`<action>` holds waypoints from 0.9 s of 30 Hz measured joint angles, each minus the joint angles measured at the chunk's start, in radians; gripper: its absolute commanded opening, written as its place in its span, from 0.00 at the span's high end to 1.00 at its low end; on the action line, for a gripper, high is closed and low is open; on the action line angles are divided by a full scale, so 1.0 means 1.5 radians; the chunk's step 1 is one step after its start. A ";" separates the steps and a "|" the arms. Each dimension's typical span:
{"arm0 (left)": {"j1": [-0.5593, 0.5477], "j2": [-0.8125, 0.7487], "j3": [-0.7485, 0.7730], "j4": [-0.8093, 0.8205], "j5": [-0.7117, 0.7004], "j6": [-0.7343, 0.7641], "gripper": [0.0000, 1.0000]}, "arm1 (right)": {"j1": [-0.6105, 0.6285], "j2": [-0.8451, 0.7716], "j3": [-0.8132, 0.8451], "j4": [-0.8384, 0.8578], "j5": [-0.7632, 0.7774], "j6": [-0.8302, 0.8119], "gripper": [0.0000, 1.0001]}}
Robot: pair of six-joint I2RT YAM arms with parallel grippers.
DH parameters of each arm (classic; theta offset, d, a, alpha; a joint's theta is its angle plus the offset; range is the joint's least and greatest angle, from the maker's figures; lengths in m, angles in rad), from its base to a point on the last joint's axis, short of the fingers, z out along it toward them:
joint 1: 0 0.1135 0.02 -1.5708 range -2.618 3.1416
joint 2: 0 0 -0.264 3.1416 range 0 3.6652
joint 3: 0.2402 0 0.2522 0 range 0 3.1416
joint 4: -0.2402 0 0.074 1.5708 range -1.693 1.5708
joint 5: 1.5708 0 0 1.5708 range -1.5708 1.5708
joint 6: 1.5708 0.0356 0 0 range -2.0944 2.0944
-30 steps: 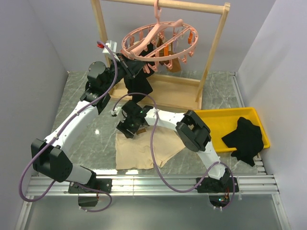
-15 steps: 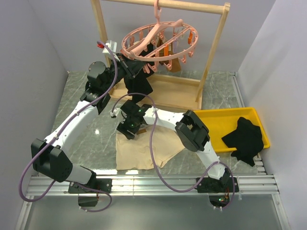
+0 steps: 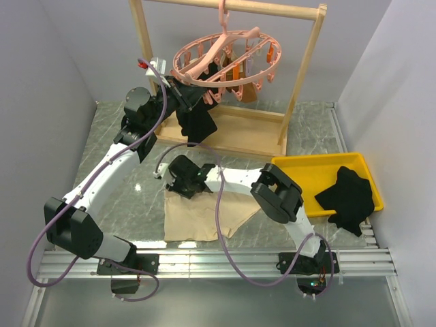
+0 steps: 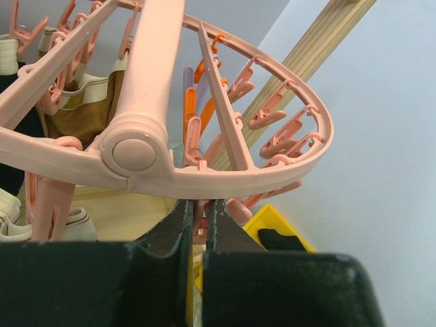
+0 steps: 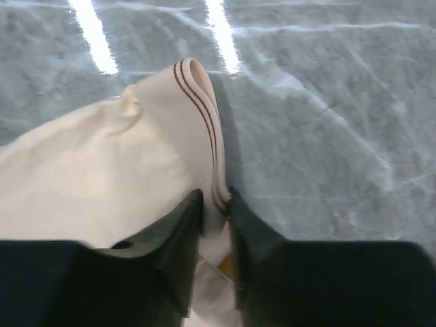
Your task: Clip the underwear to the hanger
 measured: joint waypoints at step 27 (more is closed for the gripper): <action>0.000 -0.003 -0.007 -0.003 0.000 0.019 1.00 | -0.063 -0.367 -0.324 0.141 0.148 -0.009 1.00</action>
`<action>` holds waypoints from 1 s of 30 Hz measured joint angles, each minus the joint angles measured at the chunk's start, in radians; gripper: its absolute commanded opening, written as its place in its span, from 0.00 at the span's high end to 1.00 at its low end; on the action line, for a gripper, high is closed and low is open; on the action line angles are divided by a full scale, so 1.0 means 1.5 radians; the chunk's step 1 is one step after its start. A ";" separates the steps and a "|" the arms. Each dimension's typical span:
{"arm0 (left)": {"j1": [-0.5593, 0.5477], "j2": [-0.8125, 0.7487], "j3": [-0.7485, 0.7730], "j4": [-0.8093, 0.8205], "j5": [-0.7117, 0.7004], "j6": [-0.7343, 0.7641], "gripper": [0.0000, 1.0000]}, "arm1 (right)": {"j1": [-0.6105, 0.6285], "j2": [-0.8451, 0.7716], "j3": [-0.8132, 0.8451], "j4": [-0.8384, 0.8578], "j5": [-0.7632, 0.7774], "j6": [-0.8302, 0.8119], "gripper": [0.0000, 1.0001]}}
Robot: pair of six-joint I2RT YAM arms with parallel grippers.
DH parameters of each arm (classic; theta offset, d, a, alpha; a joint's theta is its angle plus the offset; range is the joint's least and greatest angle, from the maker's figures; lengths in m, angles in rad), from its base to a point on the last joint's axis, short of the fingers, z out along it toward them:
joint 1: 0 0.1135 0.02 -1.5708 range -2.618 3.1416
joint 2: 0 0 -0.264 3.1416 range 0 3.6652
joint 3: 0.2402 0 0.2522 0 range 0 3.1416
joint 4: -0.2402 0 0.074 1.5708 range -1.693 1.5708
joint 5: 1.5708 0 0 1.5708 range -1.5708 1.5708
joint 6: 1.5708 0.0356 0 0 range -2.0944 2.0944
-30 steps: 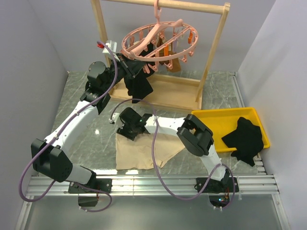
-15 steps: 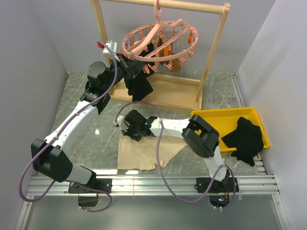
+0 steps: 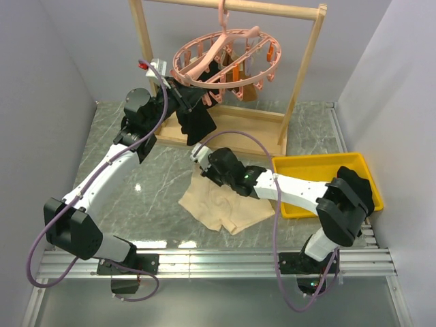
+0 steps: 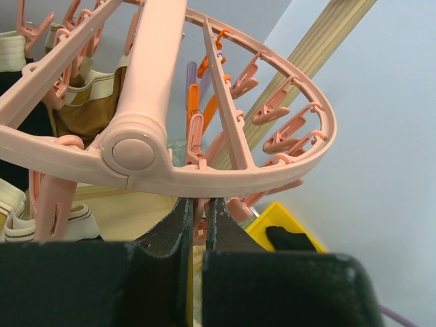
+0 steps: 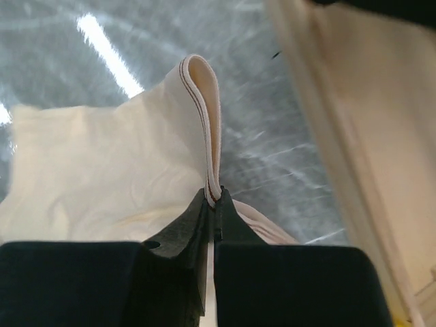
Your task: Clip the underwear to the hanger
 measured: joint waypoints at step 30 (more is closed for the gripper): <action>0.009 -0.015 -0.011 0.004 0.053 0.042 1.00 | -0.138 -0.105 0.184 -0.041 -0.249 -0.129 1.00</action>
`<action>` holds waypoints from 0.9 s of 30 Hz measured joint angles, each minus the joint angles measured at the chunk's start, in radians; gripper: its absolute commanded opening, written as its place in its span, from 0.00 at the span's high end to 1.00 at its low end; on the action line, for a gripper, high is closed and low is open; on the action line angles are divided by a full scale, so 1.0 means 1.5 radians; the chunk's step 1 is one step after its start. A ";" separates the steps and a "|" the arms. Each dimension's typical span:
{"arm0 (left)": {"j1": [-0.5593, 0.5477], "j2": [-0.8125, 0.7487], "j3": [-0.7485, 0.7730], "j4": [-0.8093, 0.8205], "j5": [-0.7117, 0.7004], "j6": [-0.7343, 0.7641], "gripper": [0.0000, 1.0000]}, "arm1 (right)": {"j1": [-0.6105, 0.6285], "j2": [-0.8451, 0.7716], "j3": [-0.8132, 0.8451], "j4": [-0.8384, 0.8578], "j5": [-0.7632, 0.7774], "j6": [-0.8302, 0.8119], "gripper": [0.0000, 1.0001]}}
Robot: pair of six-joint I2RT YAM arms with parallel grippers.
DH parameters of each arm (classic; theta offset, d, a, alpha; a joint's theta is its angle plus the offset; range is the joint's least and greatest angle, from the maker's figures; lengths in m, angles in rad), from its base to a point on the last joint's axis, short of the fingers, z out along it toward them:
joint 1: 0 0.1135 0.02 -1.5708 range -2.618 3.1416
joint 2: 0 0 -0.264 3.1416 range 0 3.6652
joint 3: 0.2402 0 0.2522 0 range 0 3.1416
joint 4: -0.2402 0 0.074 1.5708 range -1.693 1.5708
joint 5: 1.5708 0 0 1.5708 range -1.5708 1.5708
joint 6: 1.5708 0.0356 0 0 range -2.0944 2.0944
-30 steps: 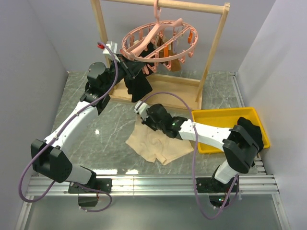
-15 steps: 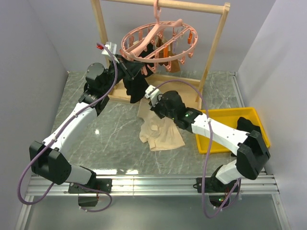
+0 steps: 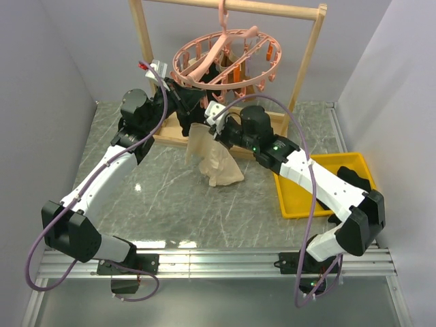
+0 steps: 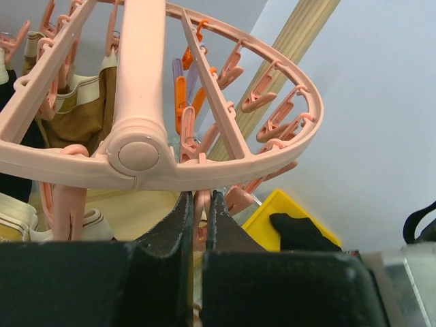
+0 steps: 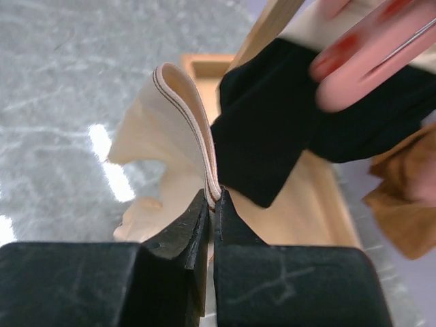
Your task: Clip the underwear to the hanger
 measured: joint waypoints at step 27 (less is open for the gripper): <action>0.007 0.008 0.003 0.006 0.044 0.028 1.00 | -0.046 0.088 0.166 -0.069 -0.039 -0.022 1.00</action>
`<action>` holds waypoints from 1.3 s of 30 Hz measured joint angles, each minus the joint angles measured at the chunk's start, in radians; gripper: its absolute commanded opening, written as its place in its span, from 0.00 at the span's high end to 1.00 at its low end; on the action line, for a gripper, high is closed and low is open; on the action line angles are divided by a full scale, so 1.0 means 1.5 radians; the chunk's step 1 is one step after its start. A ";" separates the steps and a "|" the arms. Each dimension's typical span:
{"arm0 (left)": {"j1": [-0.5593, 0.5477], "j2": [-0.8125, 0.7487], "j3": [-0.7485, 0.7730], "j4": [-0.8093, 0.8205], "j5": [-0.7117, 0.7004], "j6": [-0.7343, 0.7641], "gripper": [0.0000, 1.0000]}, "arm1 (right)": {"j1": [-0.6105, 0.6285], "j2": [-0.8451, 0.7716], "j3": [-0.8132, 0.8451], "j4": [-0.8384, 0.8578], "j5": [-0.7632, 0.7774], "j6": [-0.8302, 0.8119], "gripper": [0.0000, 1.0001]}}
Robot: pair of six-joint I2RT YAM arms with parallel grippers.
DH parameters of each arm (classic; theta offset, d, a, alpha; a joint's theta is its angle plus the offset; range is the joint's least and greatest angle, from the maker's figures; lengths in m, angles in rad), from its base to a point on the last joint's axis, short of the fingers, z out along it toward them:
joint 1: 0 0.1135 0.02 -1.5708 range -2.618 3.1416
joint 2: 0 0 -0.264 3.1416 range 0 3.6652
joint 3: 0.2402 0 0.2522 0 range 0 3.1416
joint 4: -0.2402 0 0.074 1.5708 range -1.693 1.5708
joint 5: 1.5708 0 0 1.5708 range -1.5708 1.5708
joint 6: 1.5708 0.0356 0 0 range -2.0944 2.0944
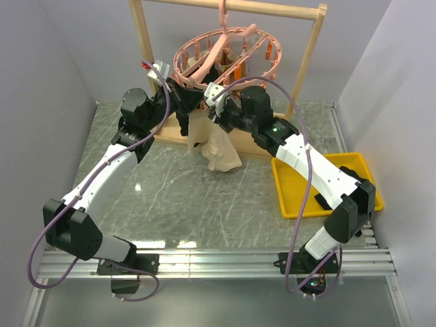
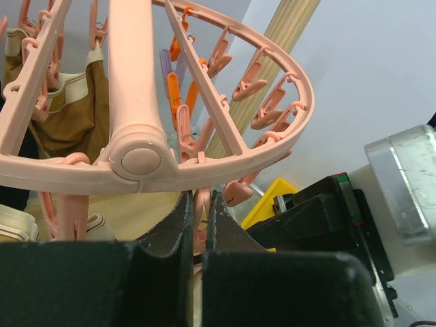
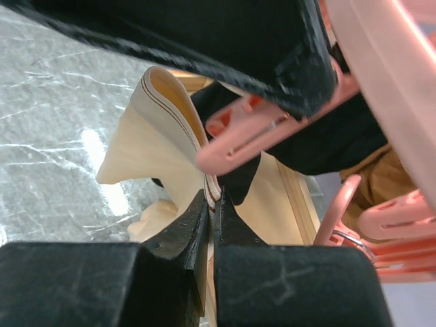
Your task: Clip the underwear to the hanger
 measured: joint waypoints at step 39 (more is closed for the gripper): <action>0.002 0.013 0.005 0.016 0.029 0.005 1.00 | -0.027 0.049 0.090 -0.117 -0.123 -0.023 1.00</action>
